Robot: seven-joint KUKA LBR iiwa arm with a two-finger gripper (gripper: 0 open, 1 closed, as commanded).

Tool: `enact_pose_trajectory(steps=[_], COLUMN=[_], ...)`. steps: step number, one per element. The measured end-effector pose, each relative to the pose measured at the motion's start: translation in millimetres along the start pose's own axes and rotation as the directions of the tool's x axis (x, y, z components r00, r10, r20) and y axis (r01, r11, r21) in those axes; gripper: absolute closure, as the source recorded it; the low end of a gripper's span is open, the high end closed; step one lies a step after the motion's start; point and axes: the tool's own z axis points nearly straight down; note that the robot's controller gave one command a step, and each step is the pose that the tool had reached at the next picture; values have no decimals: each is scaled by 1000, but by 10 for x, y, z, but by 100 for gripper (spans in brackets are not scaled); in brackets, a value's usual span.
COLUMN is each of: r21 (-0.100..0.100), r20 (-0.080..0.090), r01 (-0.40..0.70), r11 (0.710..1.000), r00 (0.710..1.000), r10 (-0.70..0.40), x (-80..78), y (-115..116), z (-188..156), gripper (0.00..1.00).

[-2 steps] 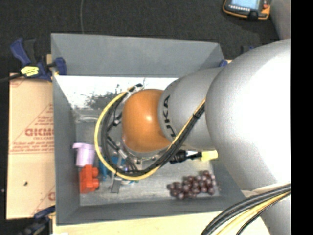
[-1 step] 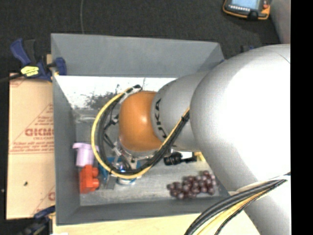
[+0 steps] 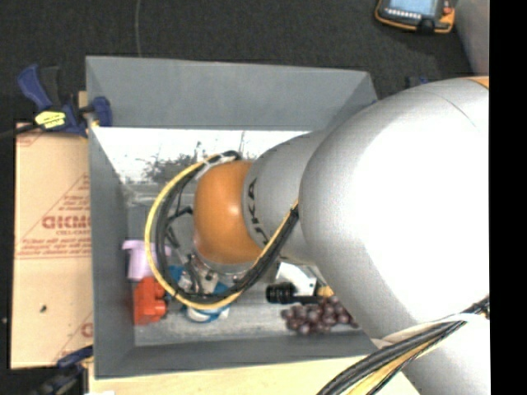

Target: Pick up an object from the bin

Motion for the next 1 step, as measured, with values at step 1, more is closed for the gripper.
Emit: enact_pose_trajectory(steps=[1], r21=[0], r20=[0], r01=[-1], r11=[1000], r00=[1000], r10=[1], x=[0], y=[0], z=[0], gripper=[100])
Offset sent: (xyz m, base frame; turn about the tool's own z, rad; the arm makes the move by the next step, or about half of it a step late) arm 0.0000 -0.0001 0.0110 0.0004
